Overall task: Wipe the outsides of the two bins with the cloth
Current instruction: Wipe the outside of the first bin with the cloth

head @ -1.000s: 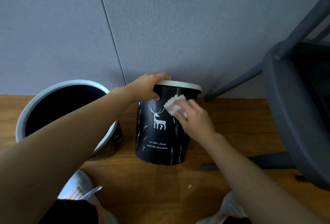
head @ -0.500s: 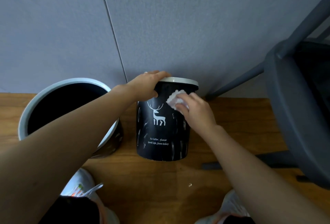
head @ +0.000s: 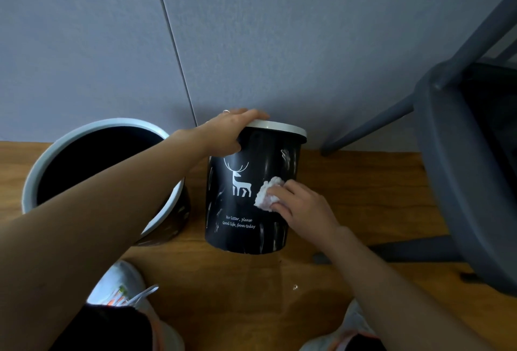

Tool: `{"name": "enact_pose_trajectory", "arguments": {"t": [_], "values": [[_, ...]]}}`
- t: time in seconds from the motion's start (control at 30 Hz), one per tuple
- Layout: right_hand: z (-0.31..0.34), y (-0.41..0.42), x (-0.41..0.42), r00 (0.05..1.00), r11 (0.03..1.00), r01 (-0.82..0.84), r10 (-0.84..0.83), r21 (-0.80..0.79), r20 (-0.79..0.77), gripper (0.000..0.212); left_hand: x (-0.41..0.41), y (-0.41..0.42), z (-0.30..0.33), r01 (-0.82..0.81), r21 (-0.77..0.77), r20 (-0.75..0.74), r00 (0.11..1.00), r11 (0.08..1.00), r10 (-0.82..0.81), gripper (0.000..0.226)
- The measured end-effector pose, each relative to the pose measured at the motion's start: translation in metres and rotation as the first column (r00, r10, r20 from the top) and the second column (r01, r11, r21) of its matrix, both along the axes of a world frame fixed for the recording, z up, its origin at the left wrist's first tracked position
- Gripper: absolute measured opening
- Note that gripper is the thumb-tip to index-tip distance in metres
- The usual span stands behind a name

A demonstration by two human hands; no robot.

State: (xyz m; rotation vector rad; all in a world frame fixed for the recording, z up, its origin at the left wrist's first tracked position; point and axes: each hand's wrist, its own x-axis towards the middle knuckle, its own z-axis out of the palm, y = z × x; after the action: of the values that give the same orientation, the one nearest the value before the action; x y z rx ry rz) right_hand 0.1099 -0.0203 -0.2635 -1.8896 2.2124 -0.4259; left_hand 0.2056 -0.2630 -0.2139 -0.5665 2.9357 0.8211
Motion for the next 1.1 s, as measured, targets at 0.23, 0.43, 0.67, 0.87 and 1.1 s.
{"name": "enact_pose_trajectory", "arguments": {"t": [0.23,0.43,0.67,0.87,1.1], "values": [[0.006,-0.013,-0.004,0.999,0.999,0.026,-0.027,-0.044,-0.031,0.025,-0.003,0.01,0.009,0.062,-0.151,0.08,0.996,0.987,-0.05,0.095],[0.015,-0.033,-0.021,0.988,0.983,0.136,-0.144,-0.127,-0.057,0.027,-0.002,0.011,0.01,0.082,-0.165,0.032,0.996,0.983,-0.077,0.094],[-0.013,0.015,0.011,0.981,0.971,-0.157,0.175,0.182,-0.086,0.03,-0.003,0.008,0.006,0.071,-0.165,0.014,0.997,0.984,-0.069,0.092],[-0.01,0.007,0.016,0.992,0.995,-0.089,0.093,0.047,-0.088,0.026,-0.002,0.009,0.004,0.052,-0.181,0.025,0.999,0.982,-0.048,0.094],[-0.001,-0.018,0.008,0.99,0.988,0.129,-0.133,-0.082,-0.042,0.024,-0.003,0.011,0.004,0.045,-0.214,0.039,0.999,0.976,-0.038,0.096]]}}
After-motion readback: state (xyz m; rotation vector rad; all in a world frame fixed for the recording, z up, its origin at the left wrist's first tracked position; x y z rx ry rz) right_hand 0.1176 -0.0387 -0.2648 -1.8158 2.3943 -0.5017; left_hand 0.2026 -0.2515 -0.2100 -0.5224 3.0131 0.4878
